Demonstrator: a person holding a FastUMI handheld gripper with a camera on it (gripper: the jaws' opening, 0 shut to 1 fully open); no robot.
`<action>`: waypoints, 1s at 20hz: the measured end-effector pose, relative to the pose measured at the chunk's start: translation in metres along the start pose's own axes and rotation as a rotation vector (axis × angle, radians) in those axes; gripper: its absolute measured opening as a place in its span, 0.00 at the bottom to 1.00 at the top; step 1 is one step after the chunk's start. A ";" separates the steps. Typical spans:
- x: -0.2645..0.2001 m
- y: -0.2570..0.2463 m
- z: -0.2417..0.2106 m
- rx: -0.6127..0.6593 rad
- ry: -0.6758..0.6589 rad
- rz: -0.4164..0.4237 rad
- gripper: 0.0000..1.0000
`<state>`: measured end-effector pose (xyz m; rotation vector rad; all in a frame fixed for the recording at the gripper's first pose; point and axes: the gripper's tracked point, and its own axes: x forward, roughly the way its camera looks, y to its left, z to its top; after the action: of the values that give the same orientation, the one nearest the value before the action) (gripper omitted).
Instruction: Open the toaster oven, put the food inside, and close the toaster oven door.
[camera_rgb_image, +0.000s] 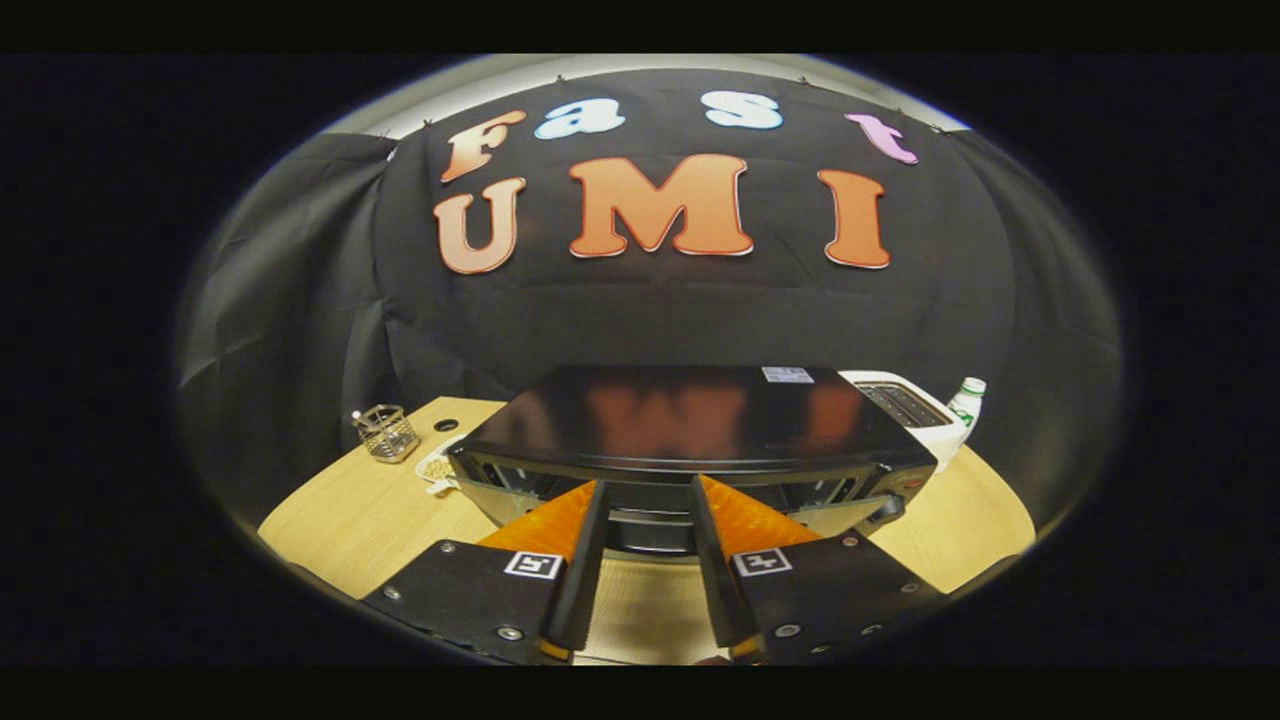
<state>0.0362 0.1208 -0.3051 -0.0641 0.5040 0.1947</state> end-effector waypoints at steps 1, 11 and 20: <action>-0.005 0.000 -0.003 -0.013 0.008 -0.004 0.47; -0.052 0.008 -0.060 -0.061 0.096 0.058 0.47; -0.067 0.011 -0.137 0.019 0.364 0.070 0.49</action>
<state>-0.0885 0.1049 -0.3928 -0.0637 0.8713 0.2487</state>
